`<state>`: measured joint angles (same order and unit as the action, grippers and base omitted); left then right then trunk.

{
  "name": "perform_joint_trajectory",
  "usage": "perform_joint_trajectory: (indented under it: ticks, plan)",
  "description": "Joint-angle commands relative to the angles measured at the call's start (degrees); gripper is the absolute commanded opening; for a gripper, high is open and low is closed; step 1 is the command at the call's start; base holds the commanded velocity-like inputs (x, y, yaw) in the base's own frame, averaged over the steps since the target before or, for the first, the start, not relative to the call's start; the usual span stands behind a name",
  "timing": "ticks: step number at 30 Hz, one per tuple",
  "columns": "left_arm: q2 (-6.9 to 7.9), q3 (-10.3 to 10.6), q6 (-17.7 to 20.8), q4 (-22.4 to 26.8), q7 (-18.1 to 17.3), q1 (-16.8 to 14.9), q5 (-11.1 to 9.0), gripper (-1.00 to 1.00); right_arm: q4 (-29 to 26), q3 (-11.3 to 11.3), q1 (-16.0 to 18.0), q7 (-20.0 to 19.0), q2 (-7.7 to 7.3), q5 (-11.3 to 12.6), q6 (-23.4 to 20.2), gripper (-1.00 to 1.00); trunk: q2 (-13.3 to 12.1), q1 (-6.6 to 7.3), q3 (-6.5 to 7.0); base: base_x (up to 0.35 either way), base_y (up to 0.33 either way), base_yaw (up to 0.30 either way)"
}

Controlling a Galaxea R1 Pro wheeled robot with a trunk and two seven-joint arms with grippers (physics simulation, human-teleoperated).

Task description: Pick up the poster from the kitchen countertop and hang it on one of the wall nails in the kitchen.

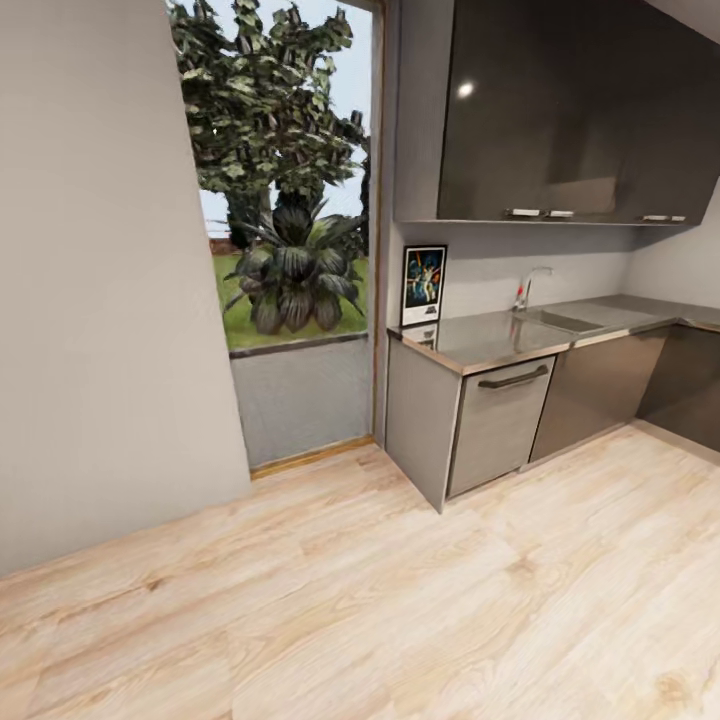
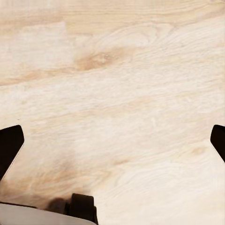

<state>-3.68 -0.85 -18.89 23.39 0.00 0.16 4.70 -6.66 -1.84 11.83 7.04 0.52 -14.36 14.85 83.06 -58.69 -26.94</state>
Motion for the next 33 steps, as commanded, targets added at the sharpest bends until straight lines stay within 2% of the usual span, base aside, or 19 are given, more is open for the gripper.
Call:
perform_joint_trajectory:
  ticks: [1, 33]
  plan:
    - [-0.01, -0.1, -0.1, 0.1, 0.0, 0.0, 0.5, 1.0, 0.1, -0.2, 0.0, 0.5, 0.01, -0.4, 0.1, 1.0, 0.0, -0.04, -0.05, 0.336, 0.077, 0.0]
    - [-0.01, -0.1, 0.0, 0.1, 0.0, 0.0, 0.5, 1.0, 0.1, -0.2, 0.0, 0.5, 0.01, -0.4, 0.1, 1.0, 0.0, -0.04, -0.05, 0.336, 0.077, -0.002]
